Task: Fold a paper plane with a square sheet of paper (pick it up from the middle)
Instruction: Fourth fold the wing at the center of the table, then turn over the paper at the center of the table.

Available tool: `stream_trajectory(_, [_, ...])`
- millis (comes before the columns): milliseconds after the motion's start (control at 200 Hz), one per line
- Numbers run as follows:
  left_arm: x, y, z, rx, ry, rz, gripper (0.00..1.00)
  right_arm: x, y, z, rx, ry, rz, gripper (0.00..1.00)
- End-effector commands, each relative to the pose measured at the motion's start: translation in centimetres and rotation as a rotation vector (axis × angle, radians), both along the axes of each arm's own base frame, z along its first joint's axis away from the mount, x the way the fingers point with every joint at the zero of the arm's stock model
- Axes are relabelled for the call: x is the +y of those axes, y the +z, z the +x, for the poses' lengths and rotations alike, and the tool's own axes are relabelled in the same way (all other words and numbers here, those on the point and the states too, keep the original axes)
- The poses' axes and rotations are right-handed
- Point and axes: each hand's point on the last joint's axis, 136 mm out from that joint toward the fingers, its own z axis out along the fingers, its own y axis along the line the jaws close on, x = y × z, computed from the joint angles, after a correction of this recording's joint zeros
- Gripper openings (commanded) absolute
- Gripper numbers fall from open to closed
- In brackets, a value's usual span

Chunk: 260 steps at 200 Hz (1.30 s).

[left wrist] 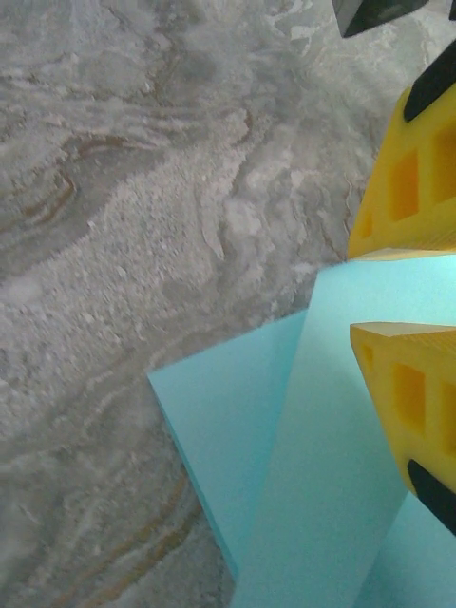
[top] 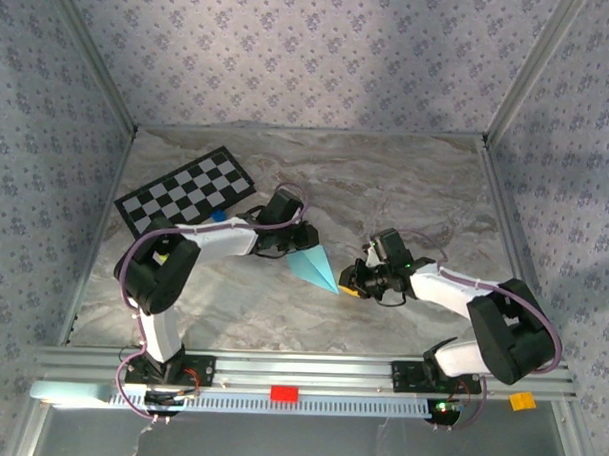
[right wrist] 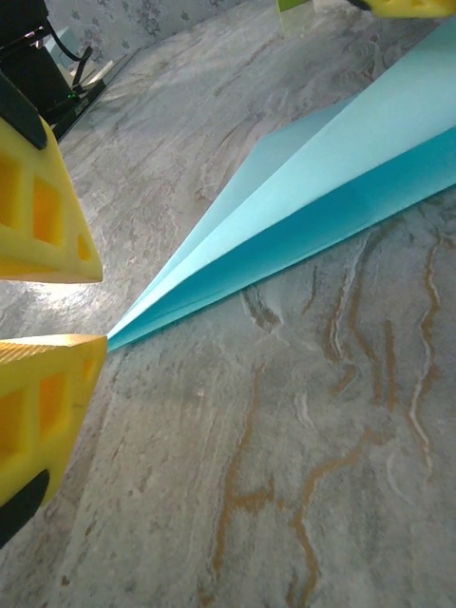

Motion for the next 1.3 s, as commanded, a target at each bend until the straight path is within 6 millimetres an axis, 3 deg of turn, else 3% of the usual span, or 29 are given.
stream_trajectory(0, [0.3, -0.7, -0.4, 0.031, -0.032, 0.028, 0.22, -0.1, 0.3, -0.3, 0.002, -0.011, -0.005, 0.23])
stream_trajectory(200, [0.2, -1.7, -0.1, 0.046, -0.039, 0.007, 0.21, 0.3, 0.4, -0.1, 0.008, -0.015, 0.019, 0.26])
stream_trajectory(390, [2.1, -4.8, -0.9, 0.088, -0.003, 0.076, 0.21, 0.8, -0.3, -0.5, 0.055, -0.008, 0.039, 0.37])
stream_trajectory(680, [3.4, -6.9, -1.9, 0.13, 0.014, 0.107, 0.19, 1.2, -1.5, -0.1, 0.106, -0.026, 0.043, 0.37])
stream_trajectory(985, [3.5, -7.1, -1.8, 0.146, 0.032, 0.104, 0.19, 2.2, -1.1, 0.1, 0.111, -0.006, 0.085, 0.3])
stream_trajectory(1294, [3.3, -7.0, -1.8, 0.159, 0.041, 0.094, 0.18, 2.5, -0.4, 0.1, 0.092, 0.009, 0.092, 0.29])
